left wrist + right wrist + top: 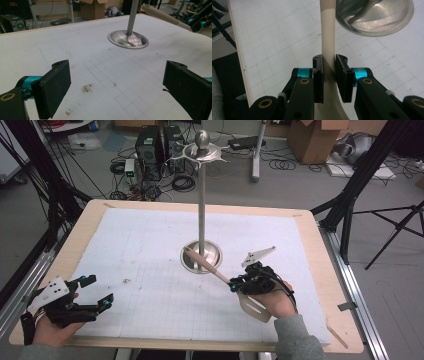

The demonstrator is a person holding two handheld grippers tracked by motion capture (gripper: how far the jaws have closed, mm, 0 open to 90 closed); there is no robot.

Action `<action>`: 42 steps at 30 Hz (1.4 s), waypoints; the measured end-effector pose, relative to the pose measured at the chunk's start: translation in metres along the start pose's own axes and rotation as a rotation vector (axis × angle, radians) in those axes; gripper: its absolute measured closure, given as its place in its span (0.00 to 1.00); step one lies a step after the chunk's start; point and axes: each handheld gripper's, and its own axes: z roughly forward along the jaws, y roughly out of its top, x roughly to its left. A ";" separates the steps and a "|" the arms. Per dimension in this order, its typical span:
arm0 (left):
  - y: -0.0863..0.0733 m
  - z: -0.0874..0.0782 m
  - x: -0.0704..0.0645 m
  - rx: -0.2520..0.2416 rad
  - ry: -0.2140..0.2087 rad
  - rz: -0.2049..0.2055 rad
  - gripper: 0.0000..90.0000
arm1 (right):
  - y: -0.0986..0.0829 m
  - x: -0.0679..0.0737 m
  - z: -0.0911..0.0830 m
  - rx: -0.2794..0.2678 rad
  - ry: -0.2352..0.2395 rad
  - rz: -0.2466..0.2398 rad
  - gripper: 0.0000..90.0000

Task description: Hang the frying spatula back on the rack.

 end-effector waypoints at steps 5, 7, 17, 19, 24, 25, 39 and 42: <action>-0.001 0.000 0.001 0.000 -0.001 -0.003 0.09 | 0.001 -0.003 -0.010 -0.036 0.026 -0.013 0.86; -0.001 0.000 0.001 0.000 -0.002 -0.008 0.09 | 0.002 -0.005 -0.015 -0.051 0.034 -0.023 0.86; -0.002 0.003 0.003 0.005 -0.012 -0.015 0.09 | 0.002 -0.011 -0.035 -0.117 0.048 -0.046 0.86; -0.002 0.003 0.002 0.004 -0.012 -0.018 0.09 | 0.002 -0.011 -0.040 -0.127 0.049 -0.052 0.86; -0.002 0.005 0.001 0.007 -0.016 -0.017 0.09 | 0.002 -0.012 -0.054 -0.137 0.044 -0.071 0.86; -0.002 0.005 0.001 0.009 -0.016 -0.015 0.09 | 0.002 -0.013 -0.057 -0.142 0.037 -0.077 0.86; -0.003 0.004 0.002 0.009 -0.012 -0.017 0.09 | 0.010 -0.019 -0.095 -0.189 -0.004 -0.085 0.86; -0.003 0.003 0.001 0.008 -0.012 -0.018 0.09 | 0.010 -0.021 -0.099 -0.205 -0.013 -0.082 0.86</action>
